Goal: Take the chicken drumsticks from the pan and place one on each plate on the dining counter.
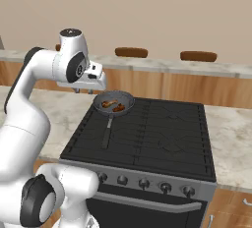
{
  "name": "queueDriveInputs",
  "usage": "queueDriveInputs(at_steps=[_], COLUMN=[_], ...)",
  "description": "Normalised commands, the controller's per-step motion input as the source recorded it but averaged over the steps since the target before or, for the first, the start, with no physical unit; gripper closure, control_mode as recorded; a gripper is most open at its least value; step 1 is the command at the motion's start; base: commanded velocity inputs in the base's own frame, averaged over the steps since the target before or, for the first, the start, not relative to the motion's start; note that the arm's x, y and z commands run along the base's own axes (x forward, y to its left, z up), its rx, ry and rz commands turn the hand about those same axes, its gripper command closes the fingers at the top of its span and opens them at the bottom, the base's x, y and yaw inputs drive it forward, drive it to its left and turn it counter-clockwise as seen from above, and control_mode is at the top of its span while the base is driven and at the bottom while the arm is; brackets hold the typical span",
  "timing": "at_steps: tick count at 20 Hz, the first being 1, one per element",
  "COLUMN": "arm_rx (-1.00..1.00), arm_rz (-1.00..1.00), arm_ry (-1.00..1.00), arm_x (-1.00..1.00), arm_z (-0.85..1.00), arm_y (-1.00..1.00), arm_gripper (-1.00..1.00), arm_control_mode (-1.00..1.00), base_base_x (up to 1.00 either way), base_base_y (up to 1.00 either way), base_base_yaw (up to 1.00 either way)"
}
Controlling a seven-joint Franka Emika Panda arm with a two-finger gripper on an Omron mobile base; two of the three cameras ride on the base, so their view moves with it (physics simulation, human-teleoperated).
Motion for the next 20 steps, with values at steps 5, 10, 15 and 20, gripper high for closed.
queueDriveInputs(at_steps=[5, 10, 15, 20], arm_rx=[0.0, 0.0, 0.0, 0.04], arm_rz=[-0.04, -0.13, -0.19, -0.17], arm_ry=[0.0, 0.0, 0.0, 0.0], arm_x=[0.07, 0.35, 0.49, 0.54], arm_z=[-0.1, -0.2, -0.3, -0.42], arm_y=[0.0, 0.0, 0.0, -0.04], arm_gripper=[-1.0, -1.0, -1.0, -1.0], arm_control_mode=[-1.0, -1.0, -1.0, -1.0], base_base_x=[0.0, 0.0, 0.0, 0.0], base_base_y=[0.0, 0.0, 0.0, 0.0], base_base_yaw=[0.0, 0.0, 0.0, 0.0])
